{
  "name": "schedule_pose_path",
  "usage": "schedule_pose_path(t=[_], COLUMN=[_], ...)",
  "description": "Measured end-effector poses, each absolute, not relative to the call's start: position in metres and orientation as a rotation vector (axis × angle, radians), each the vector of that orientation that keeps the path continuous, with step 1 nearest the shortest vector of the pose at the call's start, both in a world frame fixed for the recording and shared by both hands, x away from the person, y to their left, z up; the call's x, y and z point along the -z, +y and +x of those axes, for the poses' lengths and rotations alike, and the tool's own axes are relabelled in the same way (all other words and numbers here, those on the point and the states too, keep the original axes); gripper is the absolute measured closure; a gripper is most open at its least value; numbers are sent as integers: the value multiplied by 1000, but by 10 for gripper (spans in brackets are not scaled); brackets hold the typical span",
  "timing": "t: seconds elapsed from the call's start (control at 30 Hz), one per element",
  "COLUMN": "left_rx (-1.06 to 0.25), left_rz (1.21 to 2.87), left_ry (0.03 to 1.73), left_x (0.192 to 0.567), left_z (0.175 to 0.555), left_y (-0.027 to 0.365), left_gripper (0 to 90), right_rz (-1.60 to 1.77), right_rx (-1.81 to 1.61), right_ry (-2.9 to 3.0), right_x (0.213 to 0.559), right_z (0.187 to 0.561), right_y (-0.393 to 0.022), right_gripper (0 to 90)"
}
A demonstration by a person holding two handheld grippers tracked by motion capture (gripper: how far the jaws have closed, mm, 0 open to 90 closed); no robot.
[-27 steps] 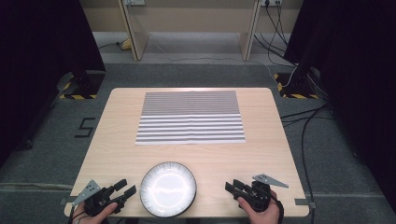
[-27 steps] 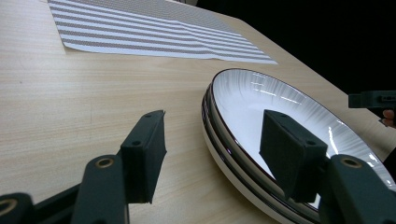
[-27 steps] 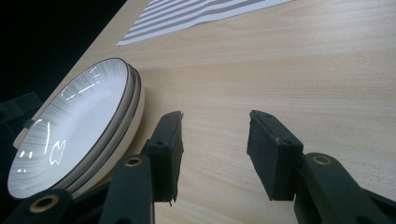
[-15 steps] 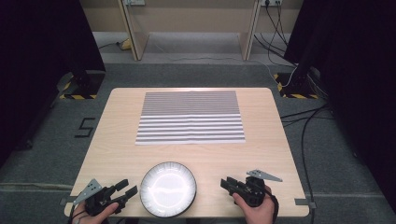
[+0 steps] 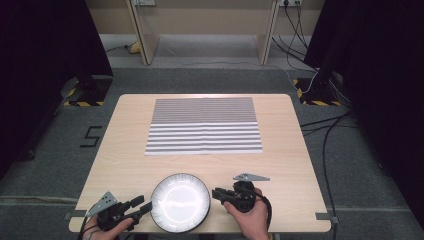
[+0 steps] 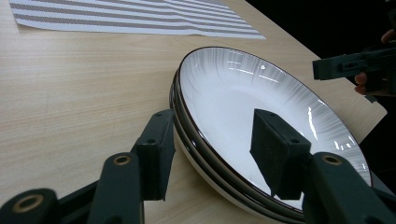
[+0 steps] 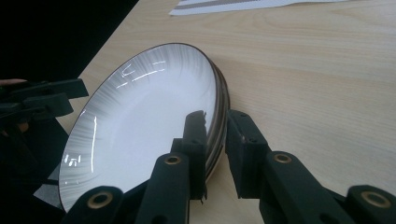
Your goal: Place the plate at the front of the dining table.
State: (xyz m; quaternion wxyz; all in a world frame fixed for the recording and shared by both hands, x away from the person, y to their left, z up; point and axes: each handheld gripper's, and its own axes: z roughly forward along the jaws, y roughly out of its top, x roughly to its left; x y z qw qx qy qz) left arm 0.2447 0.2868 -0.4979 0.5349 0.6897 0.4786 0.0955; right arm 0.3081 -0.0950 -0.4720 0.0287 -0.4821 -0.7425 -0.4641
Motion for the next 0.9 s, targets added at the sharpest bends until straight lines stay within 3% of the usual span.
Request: schedule_pose_path(t=[0.7, 0.9], left_rx=[-213, -210], left_rz=[1675, 1688], left_ry=[1176, 1189], left_x=[502, 504], left_z=[248, 248], left_y=[280, 279], left_gripper=[506, 566], right_rz=[-1542, -1574], right_rx=[1242, 1185], right_ry=[-2367, -2292], right_x=[474, 473], right_z=[319, 325], right_y=[-68, -69], right_gripper=[856, 865])
